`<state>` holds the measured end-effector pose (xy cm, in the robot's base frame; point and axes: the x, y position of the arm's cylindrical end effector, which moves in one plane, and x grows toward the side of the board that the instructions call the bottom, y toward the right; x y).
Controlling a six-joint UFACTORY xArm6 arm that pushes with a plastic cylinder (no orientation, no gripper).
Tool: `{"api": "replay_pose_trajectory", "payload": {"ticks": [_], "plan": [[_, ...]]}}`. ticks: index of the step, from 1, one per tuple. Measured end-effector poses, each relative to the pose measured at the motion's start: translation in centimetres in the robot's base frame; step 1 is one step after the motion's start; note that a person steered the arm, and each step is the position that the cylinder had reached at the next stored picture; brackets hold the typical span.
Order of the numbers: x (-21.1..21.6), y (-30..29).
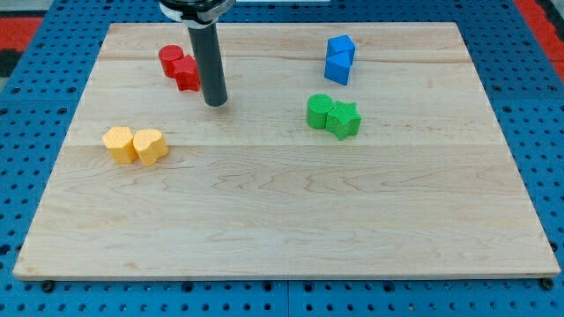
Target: Push green blocks in between blue blocks and red blocks
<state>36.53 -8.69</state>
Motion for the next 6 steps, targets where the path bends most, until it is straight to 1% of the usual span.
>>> {"api": "replay_pose_trajectory", "payload": {"ticks": [1, 2, 3, 4, 5, 6], "plan": [[1.4, 2.4], [0.4, 7.3], [0.0, 7.7], [0.1, 5.6], [3.9, 6.6], [8.3, 8.9]]}}
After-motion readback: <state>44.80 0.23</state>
